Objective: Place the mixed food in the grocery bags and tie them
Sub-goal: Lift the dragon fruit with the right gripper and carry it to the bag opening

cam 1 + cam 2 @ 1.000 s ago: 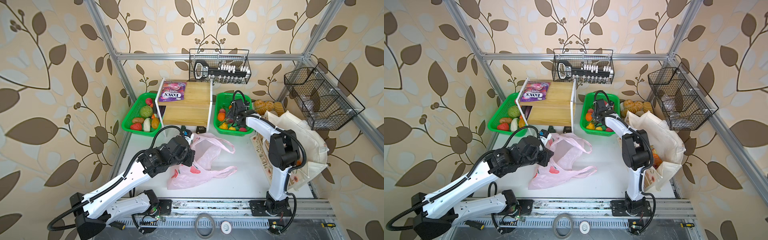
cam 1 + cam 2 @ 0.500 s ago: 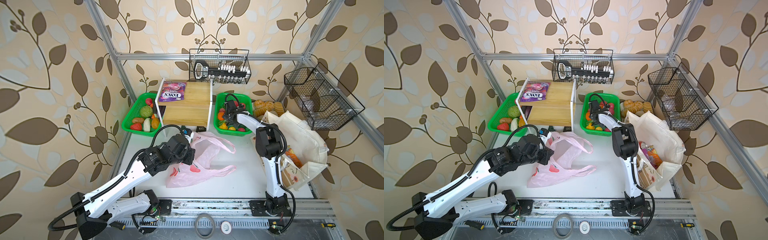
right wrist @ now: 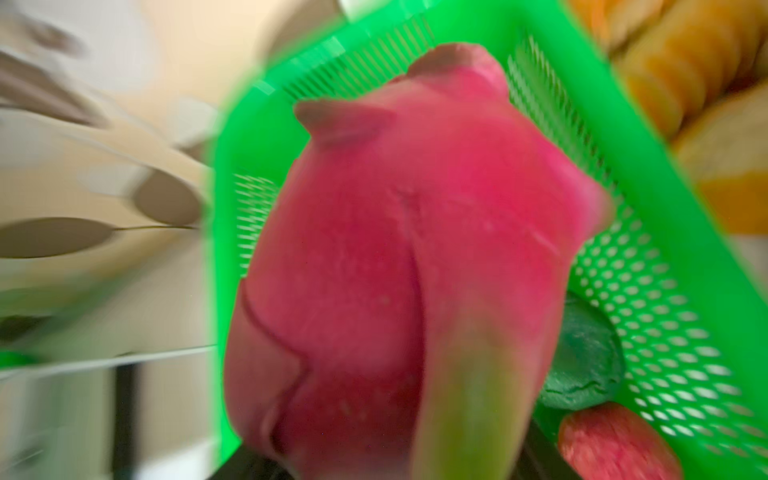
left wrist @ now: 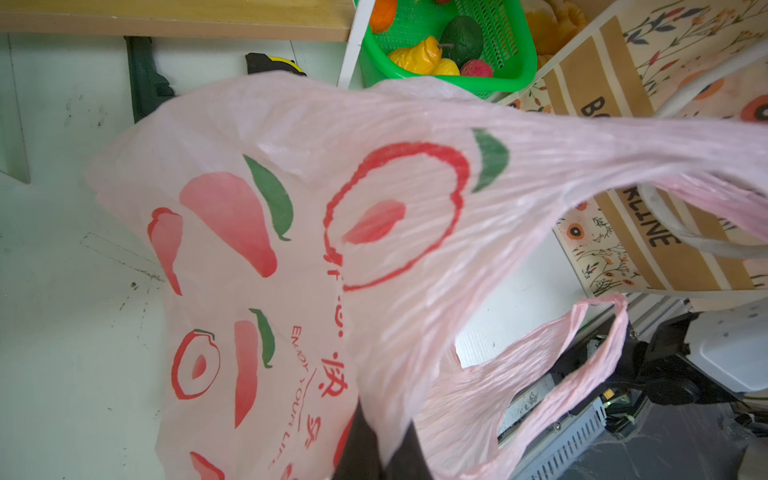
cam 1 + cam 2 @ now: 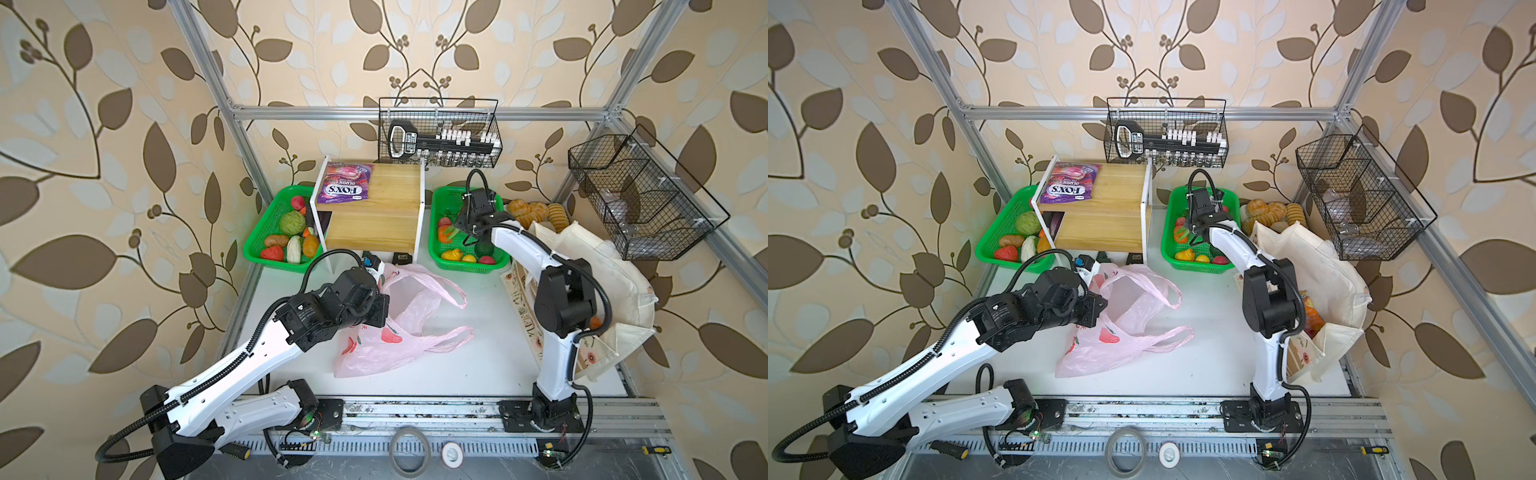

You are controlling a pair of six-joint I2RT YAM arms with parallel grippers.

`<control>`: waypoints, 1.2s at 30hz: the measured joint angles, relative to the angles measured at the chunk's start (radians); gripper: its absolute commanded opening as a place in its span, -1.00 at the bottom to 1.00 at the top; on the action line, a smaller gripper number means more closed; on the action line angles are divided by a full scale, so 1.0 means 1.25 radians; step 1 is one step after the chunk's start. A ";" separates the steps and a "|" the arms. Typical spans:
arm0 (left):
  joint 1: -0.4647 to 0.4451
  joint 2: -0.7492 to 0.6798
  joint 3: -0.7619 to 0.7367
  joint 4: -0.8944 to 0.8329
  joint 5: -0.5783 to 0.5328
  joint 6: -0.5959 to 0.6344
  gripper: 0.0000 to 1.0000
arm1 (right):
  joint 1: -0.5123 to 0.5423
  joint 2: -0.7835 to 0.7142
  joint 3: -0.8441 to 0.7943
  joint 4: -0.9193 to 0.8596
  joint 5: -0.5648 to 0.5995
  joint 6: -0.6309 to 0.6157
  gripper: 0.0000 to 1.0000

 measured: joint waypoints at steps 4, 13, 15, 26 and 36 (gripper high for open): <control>0.006 -0.014 0.002 0.006 0.005 -0.047 -1.00 | 0.016 -0.134 -0.083 0.060 -0.020 -0.056 0.00; 0.022 -0.070 -0.012 0.049 0.014 -0.154 -1.00 | 0.021 -0.390 -0.357 0.097 -0.117 -0.157 -0.04; 0.026 -0.073 -0.014 0.055 0.015 -0.163 -1.00 | 0.021 -0.480 -0.432 0.096 -0.127 -0.173 -0.05; 0.032 -0.063 -0.015 0.084 0.035 -0.177 -1.00 | 0.069 -0.791 -0.707 0.140 -0.351 -0.218 -0.09; 0.032 -0.038 -0.019 0.119 0.057 -0.205 -1.00 | 0.191 -0.842 -0.791 0.170 -0.478 -0.163 -0.11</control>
